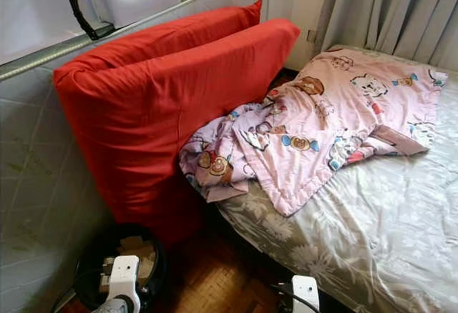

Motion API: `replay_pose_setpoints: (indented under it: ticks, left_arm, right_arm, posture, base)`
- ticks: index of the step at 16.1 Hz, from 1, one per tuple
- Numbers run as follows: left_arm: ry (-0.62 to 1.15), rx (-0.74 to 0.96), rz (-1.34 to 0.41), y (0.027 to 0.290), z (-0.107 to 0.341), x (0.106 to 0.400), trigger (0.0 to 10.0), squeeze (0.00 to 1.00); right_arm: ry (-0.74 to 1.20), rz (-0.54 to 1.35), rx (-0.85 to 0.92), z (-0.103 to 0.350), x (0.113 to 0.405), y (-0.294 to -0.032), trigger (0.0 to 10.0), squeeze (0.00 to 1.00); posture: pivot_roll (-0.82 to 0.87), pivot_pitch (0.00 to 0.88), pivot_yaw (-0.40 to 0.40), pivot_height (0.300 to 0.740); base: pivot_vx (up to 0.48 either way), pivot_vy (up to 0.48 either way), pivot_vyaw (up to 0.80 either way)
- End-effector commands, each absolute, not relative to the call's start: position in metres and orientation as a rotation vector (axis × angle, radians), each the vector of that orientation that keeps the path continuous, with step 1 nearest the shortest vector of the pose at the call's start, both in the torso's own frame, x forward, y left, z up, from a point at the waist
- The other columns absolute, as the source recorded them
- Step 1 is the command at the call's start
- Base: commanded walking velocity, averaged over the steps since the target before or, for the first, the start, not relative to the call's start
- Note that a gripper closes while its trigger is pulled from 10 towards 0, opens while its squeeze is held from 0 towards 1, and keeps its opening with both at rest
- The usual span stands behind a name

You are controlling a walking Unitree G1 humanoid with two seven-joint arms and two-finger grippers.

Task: Clean up the room

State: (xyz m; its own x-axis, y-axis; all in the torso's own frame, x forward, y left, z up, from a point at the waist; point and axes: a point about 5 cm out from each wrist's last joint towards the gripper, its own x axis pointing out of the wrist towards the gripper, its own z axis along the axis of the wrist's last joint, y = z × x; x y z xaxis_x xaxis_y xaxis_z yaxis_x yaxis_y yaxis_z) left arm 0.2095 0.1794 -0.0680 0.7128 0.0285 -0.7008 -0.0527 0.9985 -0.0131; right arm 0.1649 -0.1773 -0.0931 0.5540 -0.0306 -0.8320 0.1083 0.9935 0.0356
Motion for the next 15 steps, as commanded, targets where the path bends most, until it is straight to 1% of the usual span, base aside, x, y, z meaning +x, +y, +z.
replay_pose_setpoints:
  ticks: [1, 7, 15]
  left_arm:
    - [0.788, -0.04, 0.062, 0.1837, -0.0695, 0.2063, 10.0, 0.0]
    - [0.8, -0.052, 0.066, 0.1776, -0.0722, 0.203, 10.0, 0.0]
    - [0.803, -0.046, 0.064, 0.1835, -0.0724, 0.201, 10.0, 0.0]
  right_arm:
    - [0.968, -0.09, 0.081, -0.0925, 0.1655, -0.1783, 10.0, 0.0]
    - [0.959, -0.1, 0.059, -0.0913, 0.1663, -0.1845, 10.0, 0.0]
    - [0.954, -0.099, 0.065, -0.0916, 0.166, -0.1815, 10.0, 0.0]
  posture:
    - [-0.02, 0.0, 0.016, 0.74]
    - [-0.03, 0.0, -0.009, 0.74]
    - [-0.04, 0.0, 0.017, 0.74]
  base:
    - [0.0, 0.0, 0.0]
    - [0.0, 0.0, 0.0]
    - [0.0, 0.0, 0.0]
